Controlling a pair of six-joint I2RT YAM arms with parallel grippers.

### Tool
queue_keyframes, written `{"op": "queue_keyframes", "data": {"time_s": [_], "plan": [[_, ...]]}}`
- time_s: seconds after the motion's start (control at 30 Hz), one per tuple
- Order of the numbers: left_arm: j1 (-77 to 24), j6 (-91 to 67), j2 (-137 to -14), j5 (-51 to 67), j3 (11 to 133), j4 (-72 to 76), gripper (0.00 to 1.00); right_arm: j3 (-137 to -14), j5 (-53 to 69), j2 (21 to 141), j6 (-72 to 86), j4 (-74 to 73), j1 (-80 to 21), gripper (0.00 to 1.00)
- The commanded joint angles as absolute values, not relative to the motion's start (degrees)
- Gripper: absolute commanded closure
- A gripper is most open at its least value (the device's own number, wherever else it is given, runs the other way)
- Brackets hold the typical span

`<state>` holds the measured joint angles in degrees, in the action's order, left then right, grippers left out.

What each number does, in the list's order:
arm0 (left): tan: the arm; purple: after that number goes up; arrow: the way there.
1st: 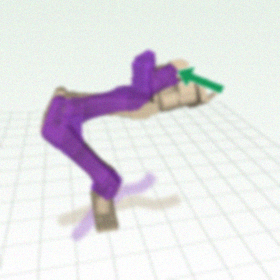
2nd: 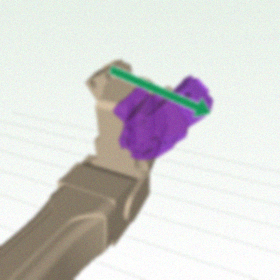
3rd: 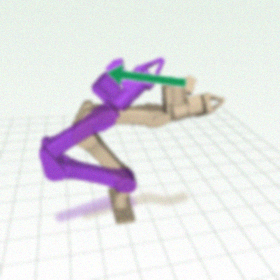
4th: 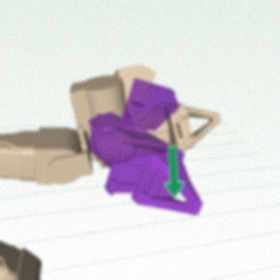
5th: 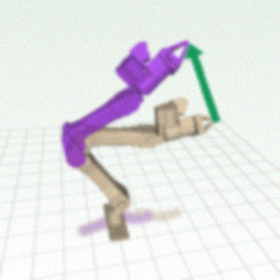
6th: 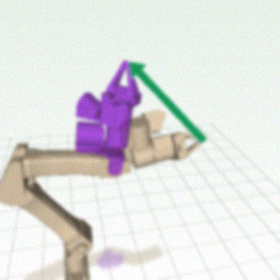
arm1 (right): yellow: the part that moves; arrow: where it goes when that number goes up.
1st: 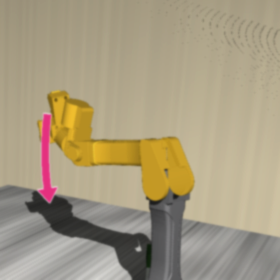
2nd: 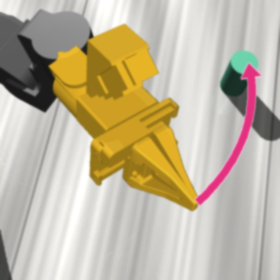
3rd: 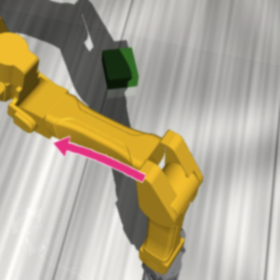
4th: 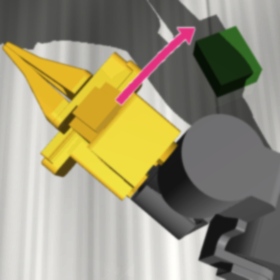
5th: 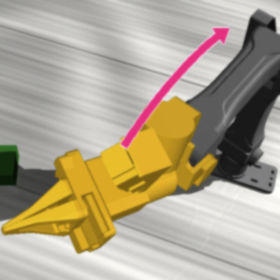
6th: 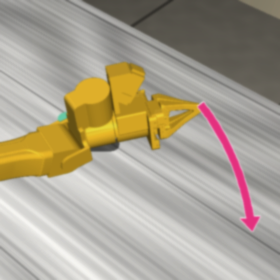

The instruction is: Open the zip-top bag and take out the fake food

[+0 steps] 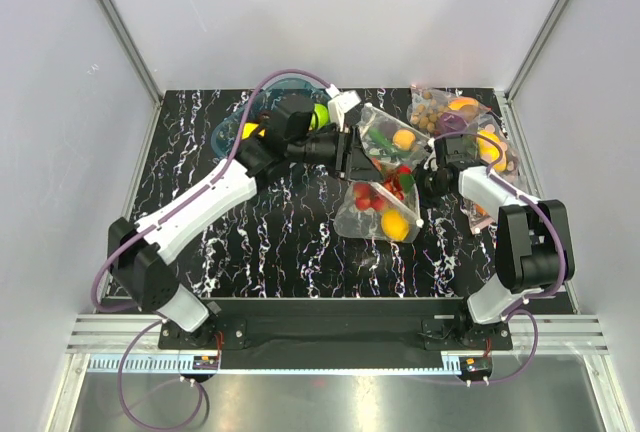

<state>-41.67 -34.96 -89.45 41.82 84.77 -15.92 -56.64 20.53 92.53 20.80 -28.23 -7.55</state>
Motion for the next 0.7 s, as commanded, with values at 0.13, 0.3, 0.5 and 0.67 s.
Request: {"op": "queue_keyframes", "data": {"time_s": [0.13, 0.3, 0.5, 0.67], "plan": [[-41.8, -40.9, -91.5, 44.6, 89.8, -3.8, 1.0, -56.8, 20.9, 92.9, 20.0, -27.2, -7.6, 1.0], [-41.8, -42.3, -96.5, 46.3, 96.0, -0.9, 1.0, -56.7, 21.4, 92.9, 20.1, -26.7, -8.1, 1.0], [-41.5, -42.4, -99.3, 44.2, 102.2, -0.6, 1.0, -56.0, 20.7, 91.0, 20.2, -26.9, -8.3, 1.0], [-40.9, -45.8, -101.9, 43.3, 108.9, 0.8, 1.0, -55.5, 20.6, 89.6, 20.4, -27.2, -8.4, 1.0]]}}
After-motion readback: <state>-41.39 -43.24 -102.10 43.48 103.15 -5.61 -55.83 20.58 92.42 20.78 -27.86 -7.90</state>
